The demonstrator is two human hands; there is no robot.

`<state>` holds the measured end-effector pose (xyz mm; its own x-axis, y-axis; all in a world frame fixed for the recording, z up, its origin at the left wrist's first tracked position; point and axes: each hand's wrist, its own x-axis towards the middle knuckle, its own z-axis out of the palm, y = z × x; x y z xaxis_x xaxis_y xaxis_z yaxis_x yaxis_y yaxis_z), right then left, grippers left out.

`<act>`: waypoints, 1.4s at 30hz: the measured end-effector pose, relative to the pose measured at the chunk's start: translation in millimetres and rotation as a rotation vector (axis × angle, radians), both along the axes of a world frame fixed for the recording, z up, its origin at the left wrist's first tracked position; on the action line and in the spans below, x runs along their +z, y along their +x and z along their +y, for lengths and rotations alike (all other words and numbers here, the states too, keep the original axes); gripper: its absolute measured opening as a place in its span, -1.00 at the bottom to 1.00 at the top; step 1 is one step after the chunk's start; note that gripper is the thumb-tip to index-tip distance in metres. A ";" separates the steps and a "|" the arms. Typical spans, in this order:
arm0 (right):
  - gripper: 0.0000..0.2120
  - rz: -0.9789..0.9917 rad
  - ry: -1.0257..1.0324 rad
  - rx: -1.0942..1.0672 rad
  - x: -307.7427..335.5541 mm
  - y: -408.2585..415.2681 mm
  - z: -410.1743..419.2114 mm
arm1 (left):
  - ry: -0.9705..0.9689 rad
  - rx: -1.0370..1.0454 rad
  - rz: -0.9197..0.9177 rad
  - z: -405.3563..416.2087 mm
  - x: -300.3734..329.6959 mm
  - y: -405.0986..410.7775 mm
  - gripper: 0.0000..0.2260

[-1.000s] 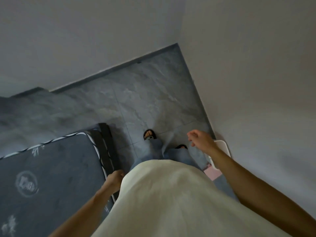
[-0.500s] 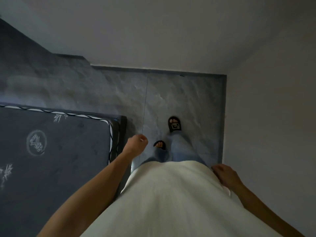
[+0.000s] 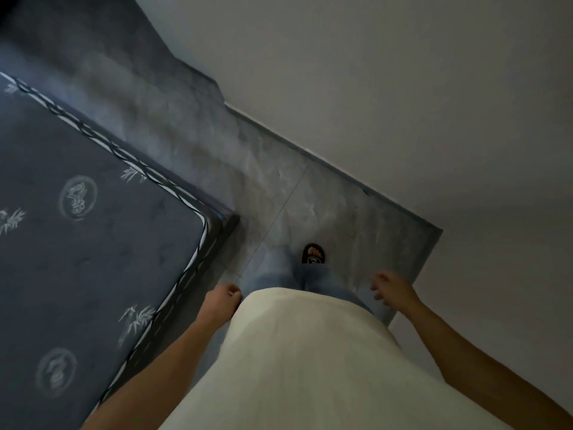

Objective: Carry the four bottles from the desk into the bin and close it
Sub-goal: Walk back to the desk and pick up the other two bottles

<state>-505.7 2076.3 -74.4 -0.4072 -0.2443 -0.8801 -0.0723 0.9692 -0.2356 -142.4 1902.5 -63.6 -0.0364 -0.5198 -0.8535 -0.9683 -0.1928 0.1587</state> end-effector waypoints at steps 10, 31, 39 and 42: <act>-0.81 -0.042 -0.236 0.406 7.4 -24.3 -258.9 | 0.177 0.312 -0.063 -7.8 -8.6 28.0 -0.77; -0.74 0.071 0.092 0.777 18.6 -61.7 -474.3 | -0.137 0.702 0.240 -377.9 -1.0 -31.2 -0.84; -0.78 -0.018 0.007 0.829 4.5 -13.8 -688.9 | -0.024 0.815 0.074 -418.6 -1.0 1.5 -0.82; -0.85 -0.049 -0.098 0.856 6.8 25.6 -767.1 | 0.033 0.868 0.043 -415.2 1.9 15.2 -0.82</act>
